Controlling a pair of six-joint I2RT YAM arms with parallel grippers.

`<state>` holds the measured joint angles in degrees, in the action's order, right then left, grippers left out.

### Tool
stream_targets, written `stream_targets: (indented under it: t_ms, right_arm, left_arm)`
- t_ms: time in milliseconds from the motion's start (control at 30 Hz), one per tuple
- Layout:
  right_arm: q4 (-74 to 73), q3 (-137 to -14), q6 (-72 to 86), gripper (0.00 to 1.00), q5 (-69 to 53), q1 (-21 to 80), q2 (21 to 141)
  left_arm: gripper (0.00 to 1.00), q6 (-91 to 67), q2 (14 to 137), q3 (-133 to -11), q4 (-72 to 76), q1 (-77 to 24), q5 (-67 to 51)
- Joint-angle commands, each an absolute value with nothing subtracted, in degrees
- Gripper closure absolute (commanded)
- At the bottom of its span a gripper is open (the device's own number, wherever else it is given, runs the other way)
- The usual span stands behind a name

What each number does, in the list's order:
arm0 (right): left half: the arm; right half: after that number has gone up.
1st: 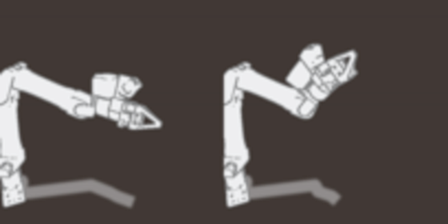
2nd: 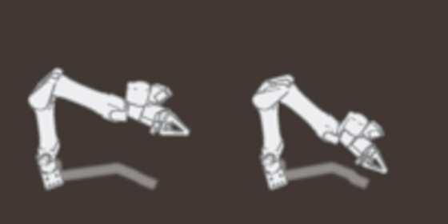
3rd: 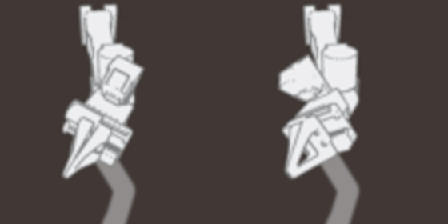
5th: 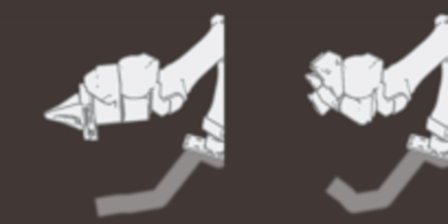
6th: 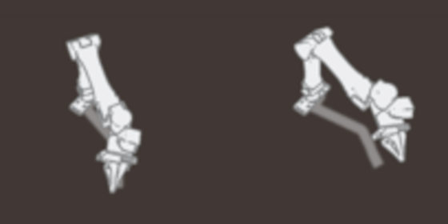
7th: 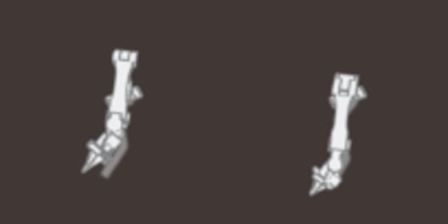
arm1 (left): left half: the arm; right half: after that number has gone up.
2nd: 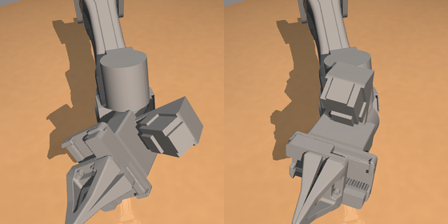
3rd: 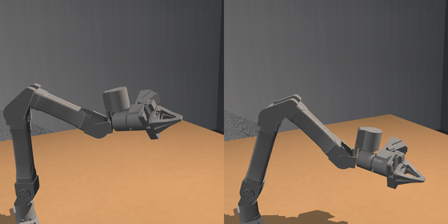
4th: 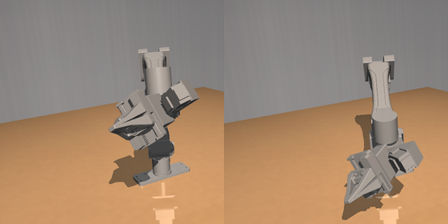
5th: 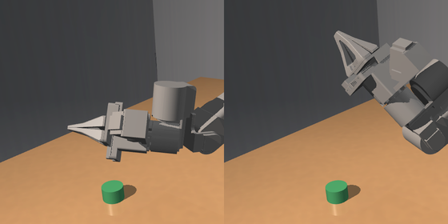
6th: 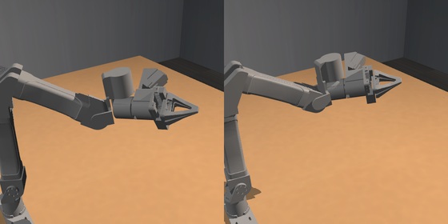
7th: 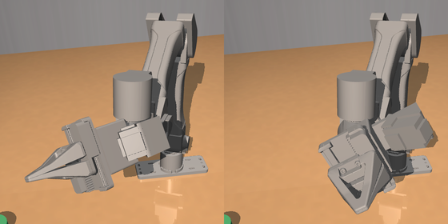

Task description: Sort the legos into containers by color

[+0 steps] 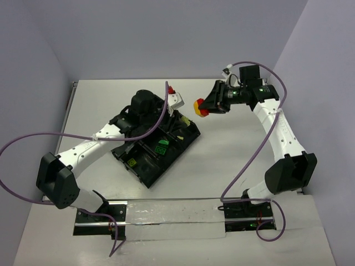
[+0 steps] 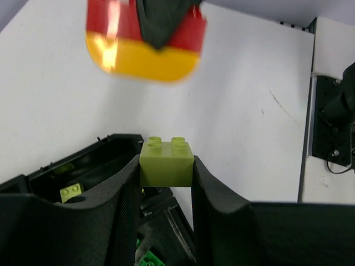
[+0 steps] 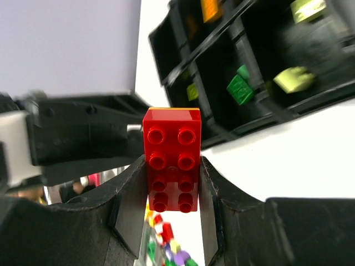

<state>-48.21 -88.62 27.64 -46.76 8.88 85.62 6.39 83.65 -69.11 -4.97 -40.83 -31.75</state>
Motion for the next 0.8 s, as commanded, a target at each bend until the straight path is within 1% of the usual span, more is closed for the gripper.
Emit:
stream_targets:
  t_ms: [0,67,167,267,333,433,533,633,767]
  right_arm:
    - [-45.44,-91.01,28.49,1.00,-46.23,6.38,83.13]
    - [-45.44,-90.91,28.79,1.00,-44.93,6.24,82.98]
    - [-46.31,-90.60,29.26,1.00,-39.02,6.02,82.51]
    - [-47.02,-90.04,29.82,1.00,-33.80,5.87,82.06]
    - [-47.09,-89.35,30.69,1.00,-29.96,5.52,81.59]
    - [-46.86,-88.80,31.01,1.00,-27.13,5.28,80.62]
    - [-46.85,-88.50,30.93,1.00,-25.72,5.10,79.88]
    - [-46.80,-88.07,30.85,1.00,-25.40,4.88,79.89]
    - [-46.54,-87.52,30.76,1.00,-25.65,4.91,80.05]
  left_arm:
    - [1.00,7.66,82.25,-68.86,-5.25,-40.78,-31.23]
    - [1.00,6.85,82.91,-69.30,-5.26,-40.78,-30.50]
    - [1.00,3.97,86.59,-73.21,-8.26,-40.78,-25.96]
    - [1.00,0.45,94.31,-81.56,-14.21,-40.78,-20.67]
    - [1.00,-2.16,101.08,-88.21,-22.31,-40.77,-18.69]
    - [1.00,-4.81,107.06,-92.56,-27.16,-40.77,-15.50]
    - [1.00,-9.45,110.86,-95.04,-29.01,-40.69,-12.69]
    - [1.00,-11.38,111.57,-95.58,-29.27,-40.69,-11.69]
    - [1.00,-13.31,108.78,-91.58,-25.78,-40.69,-8.27]
